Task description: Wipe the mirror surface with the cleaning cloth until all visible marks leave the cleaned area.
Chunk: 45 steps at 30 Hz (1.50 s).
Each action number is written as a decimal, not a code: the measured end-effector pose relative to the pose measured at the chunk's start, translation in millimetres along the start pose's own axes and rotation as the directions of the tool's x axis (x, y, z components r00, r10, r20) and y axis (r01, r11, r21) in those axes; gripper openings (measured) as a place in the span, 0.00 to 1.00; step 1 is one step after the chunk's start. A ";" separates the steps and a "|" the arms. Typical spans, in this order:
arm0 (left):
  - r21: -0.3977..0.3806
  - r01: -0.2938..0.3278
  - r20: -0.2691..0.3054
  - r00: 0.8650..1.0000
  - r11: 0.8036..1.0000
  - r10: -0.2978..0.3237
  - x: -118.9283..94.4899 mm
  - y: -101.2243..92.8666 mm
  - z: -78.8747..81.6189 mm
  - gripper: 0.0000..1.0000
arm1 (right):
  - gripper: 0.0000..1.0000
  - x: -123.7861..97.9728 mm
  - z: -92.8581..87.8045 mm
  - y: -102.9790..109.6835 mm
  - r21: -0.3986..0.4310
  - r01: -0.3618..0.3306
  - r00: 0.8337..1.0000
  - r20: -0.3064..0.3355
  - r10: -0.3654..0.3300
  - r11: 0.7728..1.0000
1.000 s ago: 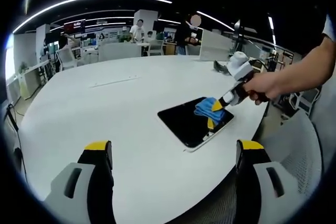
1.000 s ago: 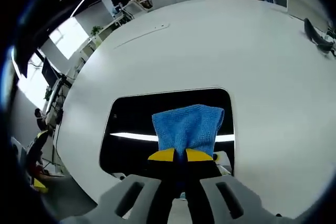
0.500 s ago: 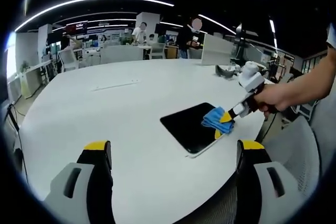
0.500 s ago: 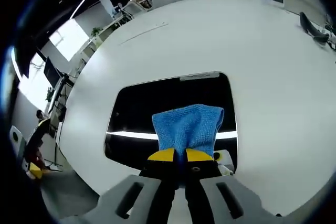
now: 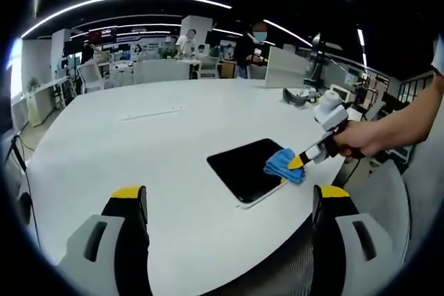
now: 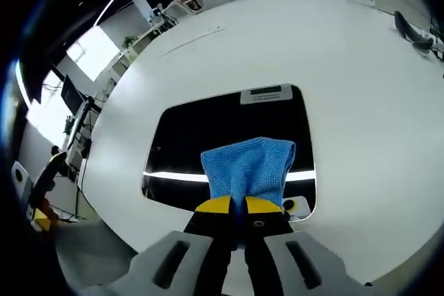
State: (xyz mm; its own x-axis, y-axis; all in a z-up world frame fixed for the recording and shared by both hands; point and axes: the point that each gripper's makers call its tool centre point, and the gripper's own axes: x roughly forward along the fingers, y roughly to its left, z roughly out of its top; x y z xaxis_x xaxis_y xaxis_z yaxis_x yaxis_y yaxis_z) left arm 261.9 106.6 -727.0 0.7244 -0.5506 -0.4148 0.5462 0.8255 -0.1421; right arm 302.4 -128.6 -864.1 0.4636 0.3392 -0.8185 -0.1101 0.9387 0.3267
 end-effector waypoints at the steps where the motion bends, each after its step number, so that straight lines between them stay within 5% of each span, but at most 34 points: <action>1: -0.011 -0.005 -0.001 1.000 1.000 0.005 -2.7 1.6 0.4 0.99 | 0.00 -0.4 -0.6 0.1 0.000 -0.001 1.000 0.000 0.001 1.000; 16: -0.016 0.031 0.050 0.998 0.999 -0.030 -9.4 -5.5 -1.3 0.97 | 0.00 -4.8 -9.7 1.7 0.007 -0.011 1.000 -0.003 0.011 1.000; 37: 0.074 0.003 -0.022 1.000 0.997 -0.001 2.5 -10.8 -22.9 0.99 | 0.00 -6.2 -11.3 2.9 0.002 -0.021 1.000 -0.011 0.021 1.000; 45: 0.052 0.033 -0.036 0.999 0.998 -0.031 2.8 -14.0 -25.7 0.99 | 0.00 -5.9 -11.1 2.7 -0.001 -0.023 1.000 -0.013 0.023 1.000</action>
State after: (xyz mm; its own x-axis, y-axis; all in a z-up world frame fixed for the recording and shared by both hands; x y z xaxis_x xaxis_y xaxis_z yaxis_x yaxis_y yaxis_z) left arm 245.4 96.7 -749.3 0.6913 -0.5715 -0.4421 0.5909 0.7993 -0.1093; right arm 289.6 -127.5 -863.6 0.4498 0.3614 -0.8167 -0.1217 0.9307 0.3448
